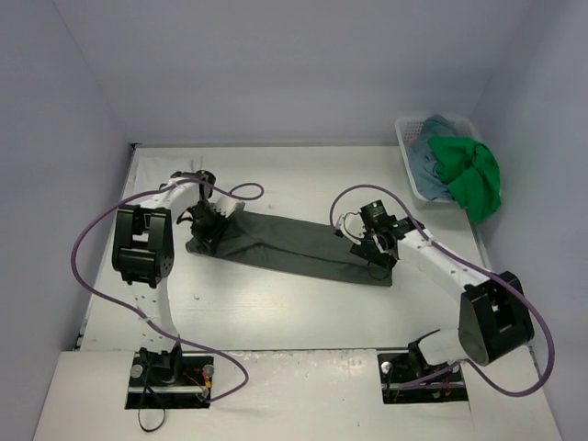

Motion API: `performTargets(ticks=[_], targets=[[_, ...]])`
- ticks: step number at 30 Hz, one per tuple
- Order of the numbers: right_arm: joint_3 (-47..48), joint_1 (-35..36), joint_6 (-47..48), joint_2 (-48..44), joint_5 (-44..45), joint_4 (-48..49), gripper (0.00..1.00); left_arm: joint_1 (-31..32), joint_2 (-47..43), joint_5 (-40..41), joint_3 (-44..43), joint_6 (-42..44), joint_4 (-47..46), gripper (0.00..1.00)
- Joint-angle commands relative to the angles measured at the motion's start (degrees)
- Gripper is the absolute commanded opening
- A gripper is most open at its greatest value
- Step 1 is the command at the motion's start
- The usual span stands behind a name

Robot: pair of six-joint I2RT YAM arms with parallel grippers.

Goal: Fold and stack the t-shirts
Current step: Fold the tshirt

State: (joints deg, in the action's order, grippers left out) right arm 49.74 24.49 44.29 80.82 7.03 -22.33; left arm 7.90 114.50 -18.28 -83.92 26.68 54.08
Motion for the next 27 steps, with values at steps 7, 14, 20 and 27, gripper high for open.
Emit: performTargets(ticks=[7,14,20,27], targets=[[2.12,0.73,-2.98,-6.82,-5.79,-1.85,0.07,0.71,0.11,2.72,-5.20,-2.86,-0.38,0.23],[3.35,0.65,-5.18,1.96,-12.64,2.46,0.00,1.41,1.96,3.78,-4.41,-3.30,1.28,0.18],[2.48,0.56,-5.09,6.28,-13.62,5.80,0.00,2.12,2.57,4.66,-2.57,-2.25,2.25,0.28],[-0.43,0.56,-4.57,9.71,-14.50,8.96,0.00,2.12,6.35,7.56,-4.67,-4.08,0.76,0.28]])
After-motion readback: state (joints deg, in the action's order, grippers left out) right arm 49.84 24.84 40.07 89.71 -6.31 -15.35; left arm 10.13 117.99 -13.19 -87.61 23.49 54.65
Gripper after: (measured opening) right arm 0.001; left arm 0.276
